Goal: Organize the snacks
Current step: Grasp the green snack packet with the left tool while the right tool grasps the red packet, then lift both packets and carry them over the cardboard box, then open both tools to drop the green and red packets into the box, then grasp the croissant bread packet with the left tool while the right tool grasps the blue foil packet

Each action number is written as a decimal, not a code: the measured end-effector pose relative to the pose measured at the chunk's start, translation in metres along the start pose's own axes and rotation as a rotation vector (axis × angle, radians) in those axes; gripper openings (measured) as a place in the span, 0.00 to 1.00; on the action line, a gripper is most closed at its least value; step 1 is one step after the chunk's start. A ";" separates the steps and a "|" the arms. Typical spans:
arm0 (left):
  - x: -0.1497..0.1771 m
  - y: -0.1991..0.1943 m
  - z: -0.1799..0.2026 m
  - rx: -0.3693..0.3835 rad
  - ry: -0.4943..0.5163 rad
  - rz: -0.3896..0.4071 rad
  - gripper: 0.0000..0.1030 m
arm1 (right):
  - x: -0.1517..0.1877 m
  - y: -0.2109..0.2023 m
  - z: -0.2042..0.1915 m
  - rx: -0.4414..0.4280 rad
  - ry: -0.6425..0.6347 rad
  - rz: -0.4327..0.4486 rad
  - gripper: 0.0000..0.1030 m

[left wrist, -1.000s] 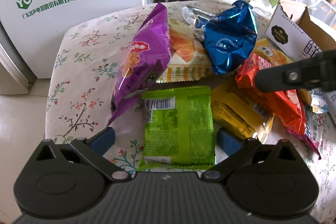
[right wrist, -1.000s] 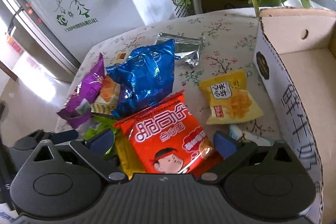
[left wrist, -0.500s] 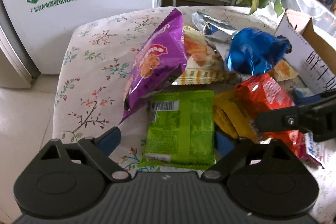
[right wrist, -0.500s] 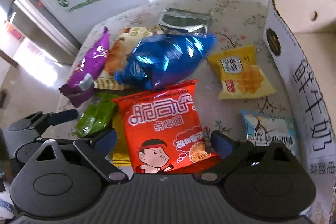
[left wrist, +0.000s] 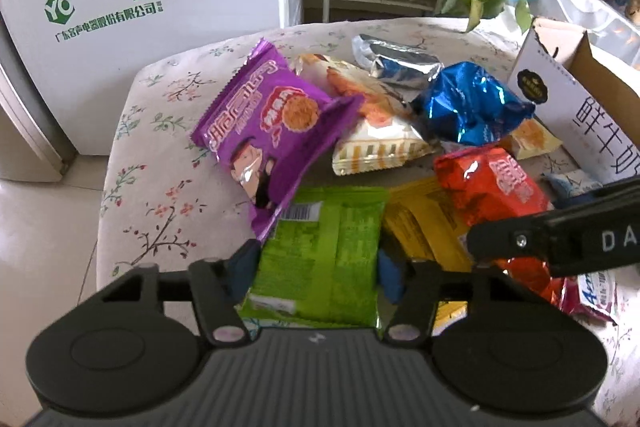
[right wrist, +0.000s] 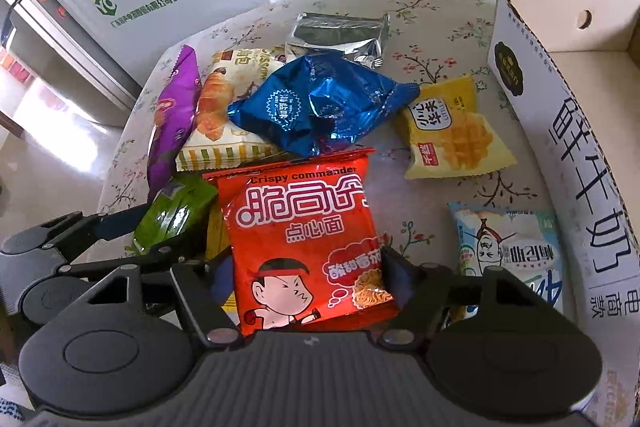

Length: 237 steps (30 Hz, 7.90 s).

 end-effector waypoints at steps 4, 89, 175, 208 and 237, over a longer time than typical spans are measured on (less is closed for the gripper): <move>0.003 -0.005 -0.001 -0.017 -0.012 -0.017 0.53 | 0.003 -0.006 -0.002 -0.004 -0.003 0.006 0.76; -0.069 -0.063 0.266 0.237 0.048 0.063 0.52 | 0.038 -0.213 0.176 0.092 0.679 0.503 0.76; -0.093 0.057 0.018 0.071 -0.240 -0.058 0.90 | -0.067 -0.020 0.055 -0.078 0.531 0.119 0.87; -0.071 0.058 -0.002 0.013 0.010 -0.099 0.84 | -0.061 0.022 0.023 -0.026 0.357 -0.028 0.80; -0.079 0.043 0.021 0.025 -0.034 -0.055 0.51 | -0.058 -0.007 0.023 0.070 0.275 0.083 0.69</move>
Point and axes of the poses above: each gripper's, at about its wrist camera, not at the fingertips, and y roughly the way its jaws point, z to its right, x to its underside, the point moved 3 cm from there along y, roughly the way its jaws point, and after that the axes turned 4 degrees about -y, right-handed, at the moved point
